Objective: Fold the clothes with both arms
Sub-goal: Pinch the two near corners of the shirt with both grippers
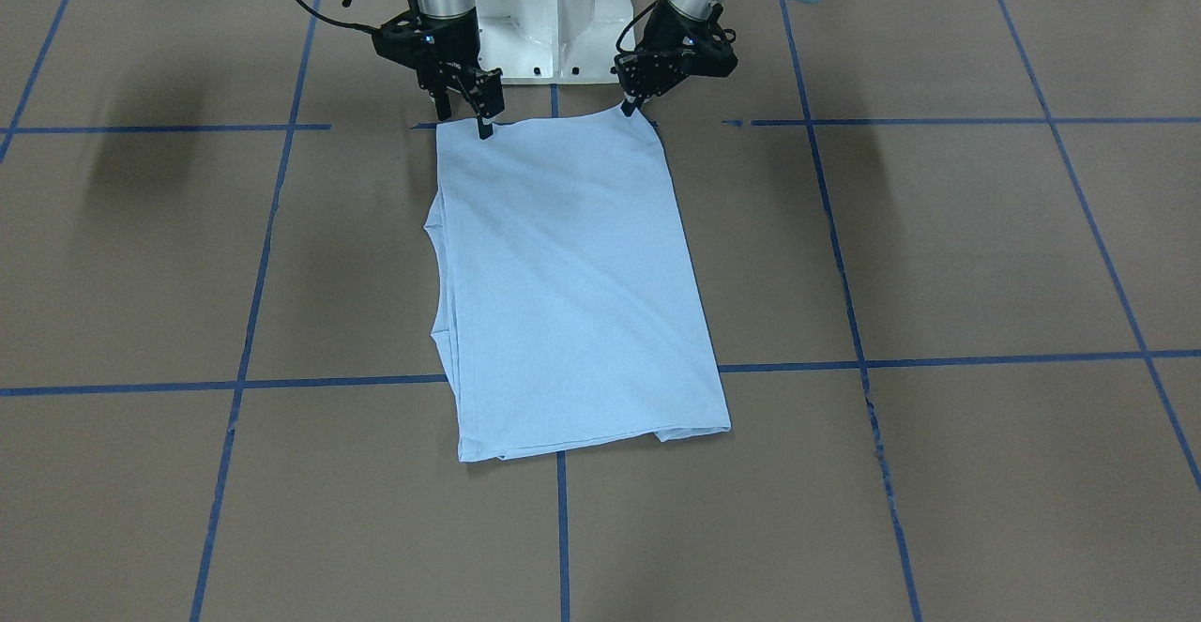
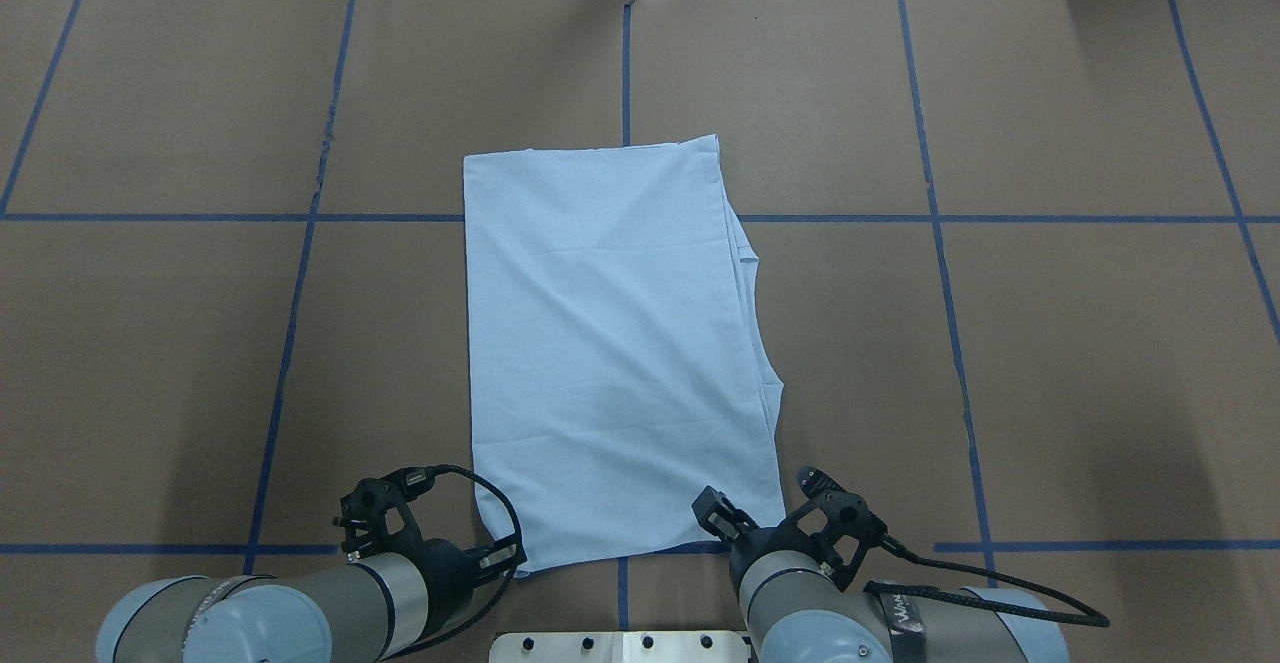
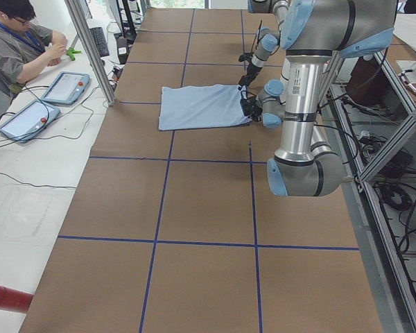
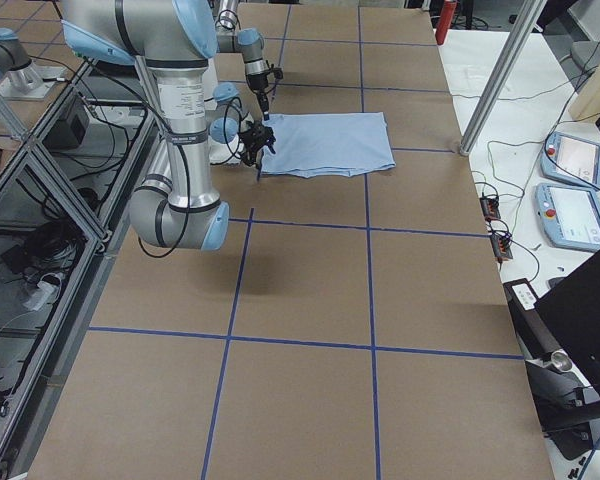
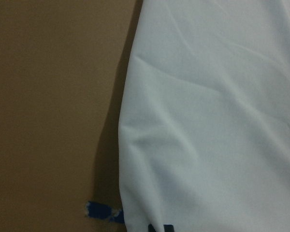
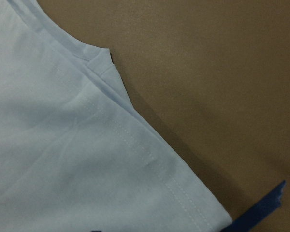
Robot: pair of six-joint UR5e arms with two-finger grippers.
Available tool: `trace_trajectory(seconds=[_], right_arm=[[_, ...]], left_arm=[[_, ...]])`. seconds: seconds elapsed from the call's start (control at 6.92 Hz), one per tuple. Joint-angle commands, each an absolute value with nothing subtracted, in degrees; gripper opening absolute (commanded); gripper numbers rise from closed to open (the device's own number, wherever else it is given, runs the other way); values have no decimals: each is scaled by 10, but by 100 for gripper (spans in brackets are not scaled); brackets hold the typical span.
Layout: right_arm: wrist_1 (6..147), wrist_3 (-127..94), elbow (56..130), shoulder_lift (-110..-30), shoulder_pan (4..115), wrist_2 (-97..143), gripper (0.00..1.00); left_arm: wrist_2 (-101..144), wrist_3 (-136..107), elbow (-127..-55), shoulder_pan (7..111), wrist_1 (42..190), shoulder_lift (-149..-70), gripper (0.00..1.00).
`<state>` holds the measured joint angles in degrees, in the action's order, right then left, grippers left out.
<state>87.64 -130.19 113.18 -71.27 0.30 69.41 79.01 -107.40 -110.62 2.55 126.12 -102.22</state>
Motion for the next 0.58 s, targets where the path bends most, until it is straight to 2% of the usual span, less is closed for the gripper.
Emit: trace_trajectory(seconds=[0.0,0.14,0.43], right_arm=[[877,-1303,1124,-705,4,689,88],[877,-1303,1115,-697,9,685,81],[876,-1303,1108,-697,12,679,81]], left_arm=[[789,-1074,-1107,25,1261,-1022,0],[788,-1074,-1107,25,1261,-1022,0],[786,-1074,-1107,25,1261,-1022,0]])
